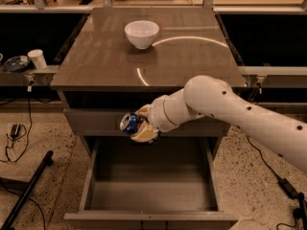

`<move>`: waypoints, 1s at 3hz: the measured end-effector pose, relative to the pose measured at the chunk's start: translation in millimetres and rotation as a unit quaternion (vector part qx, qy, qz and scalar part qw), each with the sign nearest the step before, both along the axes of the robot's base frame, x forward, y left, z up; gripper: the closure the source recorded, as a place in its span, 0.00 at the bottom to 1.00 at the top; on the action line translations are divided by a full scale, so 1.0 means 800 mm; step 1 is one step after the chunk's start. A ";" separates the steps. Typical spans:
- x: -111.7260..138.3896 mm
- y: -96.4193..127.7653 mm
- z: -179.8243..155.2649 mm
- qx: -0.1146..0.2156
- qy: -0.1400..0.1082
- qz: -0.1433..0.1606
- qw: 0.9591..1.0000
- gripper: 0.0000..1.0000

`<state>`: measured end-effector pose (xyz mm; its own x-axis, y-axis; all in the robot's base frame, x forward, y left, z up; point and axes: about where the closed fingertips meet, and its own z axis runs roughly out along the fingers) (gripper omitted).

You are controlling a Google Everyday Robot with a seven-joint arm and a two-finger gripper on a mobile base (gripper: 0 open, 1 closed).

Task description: Pick pepsi can from middle drawer and place on counter

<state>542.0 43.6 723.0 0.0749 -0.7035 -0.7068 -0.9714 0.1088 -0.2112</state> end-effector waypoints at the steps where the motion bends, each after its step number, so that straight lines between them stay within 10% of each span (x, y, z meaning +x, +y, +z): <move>1: 0.000 0.001 0.039 0.007 -0.003 0.013 1.000 1.00; 3: -0.009 -0.006 0.117 0.021 -0.011 0.041 0.999 1.00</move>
Offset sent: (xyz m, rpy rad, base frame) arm -0.0061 -0.0085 0.1047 0.0485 -0.0215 0.0772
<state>534.9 39.0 816.4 0.1466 -0.6648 -0.7325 -0.9725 0.0386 -0.2296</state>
